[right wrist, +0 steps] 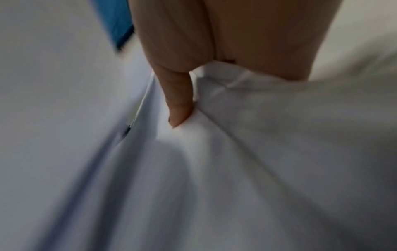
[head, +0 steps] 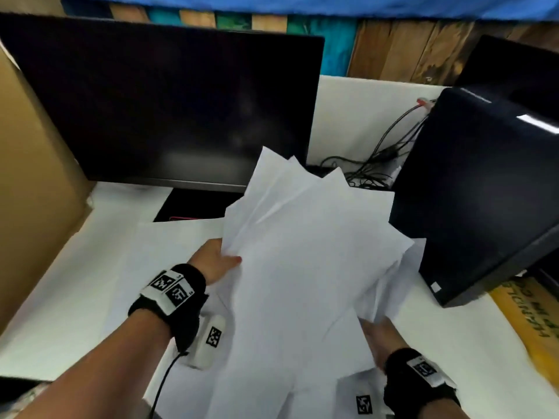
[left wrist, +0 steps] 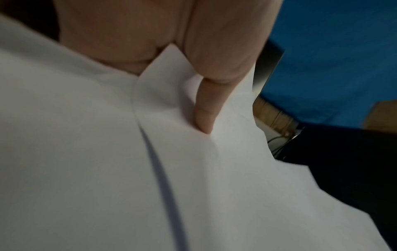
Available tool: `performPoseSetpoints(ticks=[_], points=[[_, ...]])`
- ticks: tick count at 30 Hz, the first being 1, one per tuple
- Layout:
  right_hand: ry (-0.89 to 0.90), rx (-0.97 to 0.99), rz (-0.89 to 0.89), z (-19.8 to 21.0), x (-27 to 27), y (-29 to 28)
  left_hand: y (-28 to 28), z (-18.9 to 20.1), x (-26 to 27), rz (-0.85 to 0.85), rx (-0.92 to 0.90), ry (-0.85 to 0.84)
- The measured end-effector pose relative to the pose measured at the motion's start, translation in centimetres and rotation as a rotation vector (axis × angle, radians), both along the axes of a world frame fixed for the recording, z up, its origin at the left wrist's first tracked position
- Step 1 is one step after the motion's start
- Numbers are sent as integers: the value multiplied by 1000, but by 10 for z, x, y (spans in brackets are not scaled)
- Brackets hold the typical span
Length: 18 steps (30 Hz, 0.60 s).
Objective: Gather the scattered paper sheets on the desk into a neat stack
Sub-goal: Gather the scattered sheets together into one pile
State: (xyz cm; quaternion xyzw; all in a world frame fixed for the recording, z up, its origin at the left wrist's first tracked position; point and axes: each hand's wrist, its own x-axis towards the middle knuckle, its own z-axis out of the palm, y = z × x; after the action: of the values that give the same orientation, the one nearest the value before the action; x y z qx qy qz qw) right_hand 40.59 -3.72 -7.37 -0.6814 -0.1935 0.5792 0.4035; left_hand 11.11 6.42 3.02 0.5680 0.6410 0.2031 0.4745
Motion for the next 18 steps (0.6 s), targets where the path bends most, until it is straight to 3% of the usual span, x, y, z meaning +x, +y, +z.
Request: performPoseSetpoints(ticks=[2,7,13,18], points=[[-21,8,-15,-2,2,-2,1,-18,5,10,-53,72],[1,8,-41,-13,8,-5,4,-39,6,90,-158,32],[80,-2,-113,-18,13,-9,-8,-37,-34,-152,-431,249],[149,41,-143,-8,8,-8,-3,-32,-52,-96,-289,242]])
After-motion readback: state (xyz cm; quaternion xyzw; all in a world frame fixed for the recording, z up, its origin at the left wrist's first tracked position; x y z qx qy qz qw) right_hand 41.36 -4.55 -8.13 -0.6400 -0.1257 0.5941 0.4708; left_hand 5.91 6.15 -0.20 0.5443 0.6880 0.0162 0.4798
